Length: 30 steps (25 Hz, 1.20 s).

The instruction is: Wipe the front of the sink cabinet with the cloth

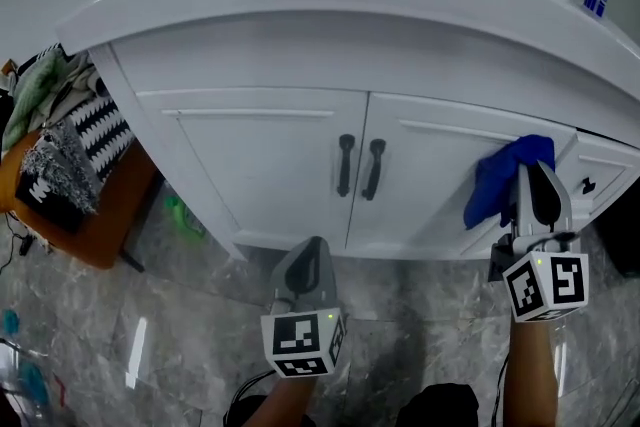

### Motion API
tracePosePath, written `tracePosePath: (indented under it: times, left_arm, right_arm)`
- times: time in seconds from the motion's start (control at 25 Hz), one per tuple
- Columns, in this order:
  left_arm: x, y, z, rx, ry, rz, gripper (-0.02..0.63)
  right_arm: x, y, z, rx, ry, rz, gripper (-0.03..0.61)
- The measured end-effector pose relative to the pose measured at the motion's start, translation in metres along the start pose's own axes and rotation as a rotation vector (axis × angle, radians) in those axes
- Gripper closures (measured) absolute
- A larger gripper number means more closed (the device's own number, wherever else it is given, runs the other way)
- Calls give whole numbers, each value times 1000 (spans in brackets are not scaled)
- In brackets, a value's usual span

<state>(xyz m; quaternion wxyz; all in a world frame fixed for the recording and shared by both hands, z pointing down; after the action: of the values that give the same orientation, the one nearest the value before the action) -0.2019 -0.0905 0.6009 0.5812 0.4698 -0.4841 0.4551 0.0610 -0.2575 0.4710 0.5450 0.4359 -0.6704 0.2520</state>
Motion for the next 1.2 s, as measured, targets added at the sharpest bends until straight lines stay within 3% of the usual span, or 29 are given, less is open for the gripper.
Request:
tracePosePath:
  times: [0.28,0.72,0.96,1.2]
  left_arm:
    - [7,16,-5,-39,-1,-10,601]
    - [12,18,-1,-47,-10,-31,601]
    - [10,30,-7,-65,-20,-60,601]
    - [10,40,-12,-99,-17,-93,601]
  right_arm:
    - [-5,38,8,-24,-26,70,550]
    - [-53,126,37,-193,-90,56,551]
    - [-66,171,50,-263,-78,47,551]
    - [-74,230,68,-399,-63,34,551]
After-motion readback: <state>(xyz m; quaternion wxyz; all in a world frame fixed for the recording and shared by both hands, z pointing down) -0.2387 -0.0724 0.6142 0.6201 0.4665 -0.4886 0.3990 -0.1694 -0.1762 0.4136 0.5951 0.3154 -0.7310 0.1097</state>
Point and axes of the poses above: the fingertips, and each gripper's own axes: z forward along the fingers, y to its left, x out of its underside, the point moved 10 cm from there along -z, backward along the fingers, and after that the axes turned 7 degrees about x, right-handed, at the moved point
